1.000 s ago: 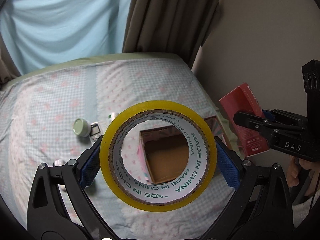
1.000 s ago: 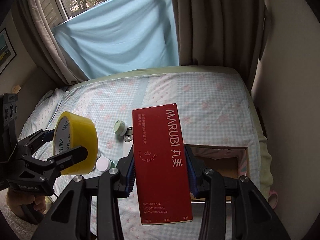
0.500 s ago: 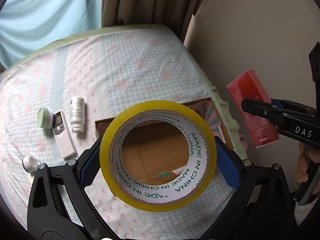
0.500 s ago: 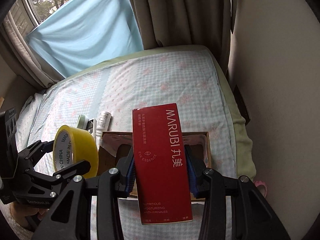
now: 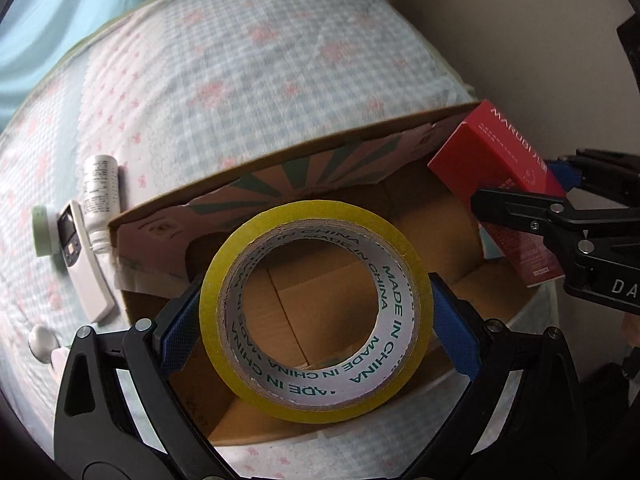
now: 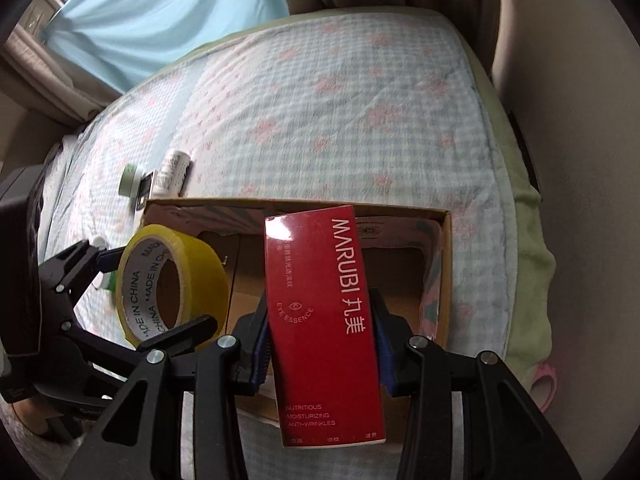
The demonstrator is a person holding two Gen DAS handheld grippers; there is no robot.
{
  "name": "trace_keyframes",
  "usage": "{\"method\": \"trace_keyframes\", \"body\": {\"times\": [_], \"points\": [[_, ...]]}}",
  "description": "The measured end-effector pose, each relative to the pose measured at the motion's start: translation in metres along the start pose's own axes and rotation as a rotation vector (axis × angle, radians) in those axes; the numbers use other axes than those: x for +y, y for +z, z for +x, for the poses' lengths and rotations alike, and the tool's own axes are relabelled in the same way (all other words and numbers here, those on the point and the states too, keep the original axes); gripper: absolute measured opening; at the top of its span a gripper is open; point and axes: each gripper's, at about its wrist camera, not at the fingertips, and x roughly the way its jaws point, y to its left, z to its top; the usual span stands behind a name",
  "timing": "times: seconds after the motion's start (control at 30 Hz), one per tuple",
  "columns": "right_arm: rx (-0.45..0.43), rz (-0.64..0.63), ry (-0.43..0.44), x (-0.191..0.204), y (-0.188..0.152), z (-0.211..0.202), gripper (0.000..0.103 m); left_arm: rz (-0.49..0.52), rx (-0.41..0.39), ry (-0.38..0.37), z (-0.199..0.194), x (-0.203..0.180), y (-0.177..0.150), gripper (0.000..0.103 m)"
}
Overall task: Organize rigid objects
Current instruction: 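Carry the tape roll and red box with both tools over the cardboard box, then open both tools to drop tape roll and red box into the cardboard box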
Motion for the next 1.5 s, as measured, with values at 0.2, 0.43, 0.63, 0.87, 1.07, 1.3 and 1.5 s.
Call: {"method": "trace_keyframes", "body": {"times": [0.2, 0.43, 0.63, 0.87, 1.07, 1.3, 1.5], "points": [[0.08, -0.081, 0.002, 0.003, 0.001, 0.046, 0.04, 0.048, 0.073, 0.058, 0.048, 0.008, -0.01, 0.099], [0.115, -0.183, 0.009, 0.011, -0.009, 0.069, 0.04, 0.115, 0.089, 0.046, 0.058, 0.015, -0.012, 0.099], [0.091, -0.184, 0.015, 0.007, -0.01, 0.067, 0.042, 0.159, 0.105, 0.054, 0.055, 0.012, -0.008, 0.099], [0.11, -0.268, 0.074, 0.023, -0.017, 0.05, 0.102, 0.173, 0.053, 0.078, 0.024, 0.015, -0.02, 0.103], [0.081, -0.237, 0.081, 0.021, -0.03, 0.028, 0.102, 0.147, 0.025, 0.068, 0.003, 0.019, -0.03, 0.103], [0.062, -0.21, 0.072, 0.015, -0.028, 0.009, 0.102, 0.144, -0.007, 0.066, -0.027, 0.014, -0.043, 0.103], [0.067, -0.26, -0.041, 0.039, -0.019, -0.007, 0.102, 0.111, -0.047, 0.079, -0.047, 0.013, -0.045, 0.103]]}}
